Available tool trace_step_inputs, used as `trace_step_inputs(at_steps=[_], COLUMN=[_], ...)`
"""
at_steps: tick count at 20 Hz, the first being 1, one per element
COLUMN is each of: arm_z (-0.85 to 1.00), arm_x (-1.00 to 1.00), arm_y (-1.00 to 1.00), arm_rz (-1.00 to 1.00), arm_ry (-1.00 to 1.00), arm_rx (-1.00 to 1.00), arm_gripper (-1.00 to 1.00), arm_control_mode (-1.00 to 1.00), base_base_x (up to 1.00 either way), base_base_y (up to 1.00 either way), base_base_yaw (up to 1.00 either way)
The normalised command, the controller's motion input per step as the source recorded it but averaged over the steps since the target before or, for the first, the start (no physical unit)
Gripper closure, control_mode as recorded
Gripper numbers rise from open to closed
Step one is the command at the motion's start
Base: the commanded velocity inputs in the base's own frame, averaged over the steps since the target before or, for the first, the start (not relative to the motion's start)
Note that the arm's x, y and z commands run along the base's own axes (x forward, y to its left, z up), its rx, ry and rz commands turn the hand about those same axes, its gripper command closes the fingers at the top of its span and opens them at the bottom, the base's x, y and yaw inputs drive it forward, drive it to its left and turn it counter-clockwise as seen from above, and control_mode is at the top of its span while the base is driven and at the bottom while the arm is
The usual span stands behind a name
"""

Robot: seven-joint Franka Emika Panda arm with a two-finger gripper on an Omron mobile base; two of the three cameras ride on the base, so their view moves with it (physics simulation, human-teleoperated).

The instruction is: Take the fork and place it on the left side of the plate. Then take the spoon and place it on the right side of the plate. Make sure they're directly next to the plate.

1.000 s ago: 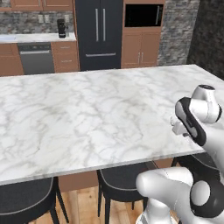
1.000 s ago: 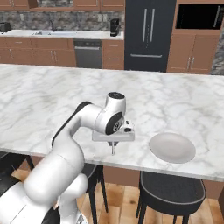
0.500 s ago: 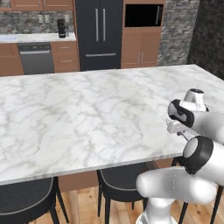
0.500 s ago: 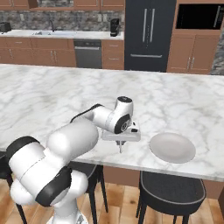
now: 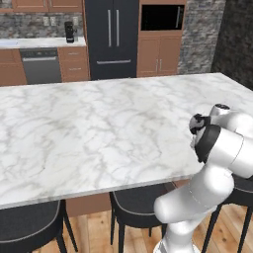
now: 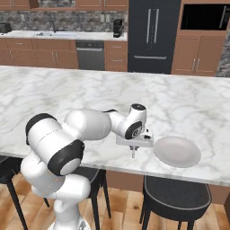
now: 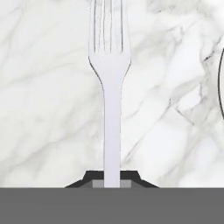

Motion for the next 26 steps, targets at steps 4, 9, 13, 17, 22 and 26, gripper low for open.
trace_step_inputs(at_steps=[4, 9, 13, 17, 22, 26], arm_z=[-0.45, -0.37, -0.3, -0.32, -0.26, 0.03], arm_x=[0.22, 0.2, 0.26, 0.24, 0.05, -0.01], arm_y=[-0.16, -0.06, -0.03, -0.02, 0.0, 0.0], arm_rz=[-0.1, -0.11, -0.1, -0.08, -0.03, 0.0], arm_ry=[0.0, -0.02, 0.0, 0.0, -0.01, -0.09], arm_rx=[-0.01, -0.01, 0.0, 0.0, 0.0, 0.0], arm_gripper=[1.0, 1.0, 1.0, 1.0, -1.0, -1.0], arm_control_mode=[-1.0, -1.0, -1.0, -1.0, -1.0, -1.0], base_base_x=[0.0, 0.0, 0.0, 0.0, 0.0, 0.0], base_base_y=[0.0, 0.0, 0.0, 0.0, 0.0, 0.0], base_base_yaw=[0.0, 0.0, 0.0, 0.0, 0.0, 0.0])
